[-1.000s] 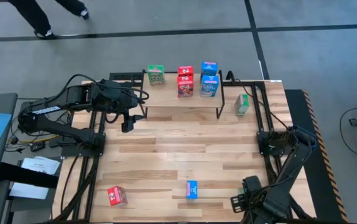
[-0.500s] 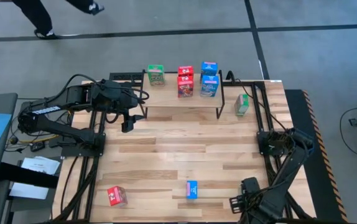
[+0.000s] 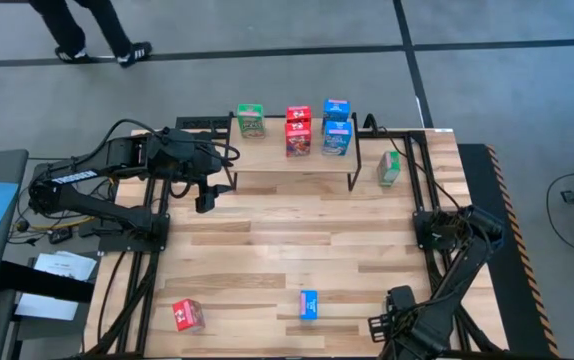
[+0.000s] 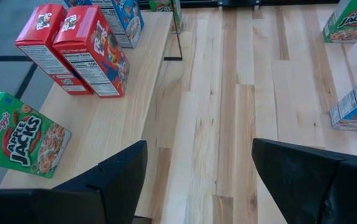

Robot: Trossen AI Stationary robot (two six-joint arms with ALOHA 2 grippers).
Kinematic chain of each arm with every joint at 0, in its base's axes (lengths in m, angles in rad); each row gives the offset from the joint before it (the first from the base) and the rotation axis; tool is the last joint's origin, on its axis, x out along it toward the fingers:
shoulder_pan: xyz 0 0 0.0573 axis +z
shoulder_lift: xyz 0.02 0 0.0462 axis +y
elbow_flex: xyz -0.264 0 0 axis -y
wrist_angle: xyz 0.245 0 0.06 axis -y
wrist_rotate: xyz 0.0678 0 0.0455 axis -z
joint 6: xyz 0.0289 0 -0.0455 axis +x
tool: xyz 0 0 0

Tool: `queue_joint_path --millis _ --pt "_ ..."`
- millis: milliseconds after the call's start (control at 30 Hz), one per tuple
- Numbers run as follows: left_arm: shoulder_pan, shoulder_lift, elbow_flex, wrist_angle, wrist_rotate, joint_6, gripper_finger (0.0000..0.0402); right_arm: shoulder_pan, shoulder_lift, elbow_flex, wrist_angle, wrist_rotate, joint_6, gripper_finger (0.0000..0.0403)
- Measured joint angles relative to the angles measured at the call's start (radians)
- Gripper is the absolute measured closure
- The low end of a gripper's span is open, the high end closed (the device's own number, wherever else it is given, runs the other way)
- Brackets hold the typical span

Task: Stack cereal on shelf
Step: Put the bottom green cereal box on the shelf aligned with the other green cereal box

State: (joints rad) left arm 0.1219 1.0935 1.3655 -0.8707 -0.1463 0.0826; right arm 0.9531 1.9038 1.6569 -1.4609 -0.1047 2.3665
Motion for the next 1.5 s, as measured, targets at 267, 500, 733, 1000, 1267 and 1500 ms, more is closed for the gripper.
queue_joint_path --millis 267,500,733,1000,1267,1500 --pt "0.000 0.000 0.000 0.000 0.000 0.000 0.0123 -0.006 0.016 0.000 0.021 0.000 -0.008 0.0117" --pt "0.000 0.000 0.000 0.001 0.000 0.001 0.0123 -0.007 0.016 0.000 0.016 0.000 -0.011 0.0117" --pt "0.000 0.000 0.000 0.001 0.000 0.000 0.0123 -0.006 0.016 0.000 0.023 0.000 -0.013 0.0117" --pt "0.000 0.000 0.000 0.001 0.000 0.000 0.0123 -0.006 0.016 0.000 0.033 0.000 -0.014 0.0133" --pt "0.000 0.000 0.000 0.001 0.000 -0.001 0.0123 -0.006 0.016 0.000 0.025 0.000 -0.018 0.0181" --pt "0.000 0.000 0.000 0.001 0.000 -0.001 0.0123 -0.007 0.015 0.004 0.024 0.001 -0.048 0.0183"
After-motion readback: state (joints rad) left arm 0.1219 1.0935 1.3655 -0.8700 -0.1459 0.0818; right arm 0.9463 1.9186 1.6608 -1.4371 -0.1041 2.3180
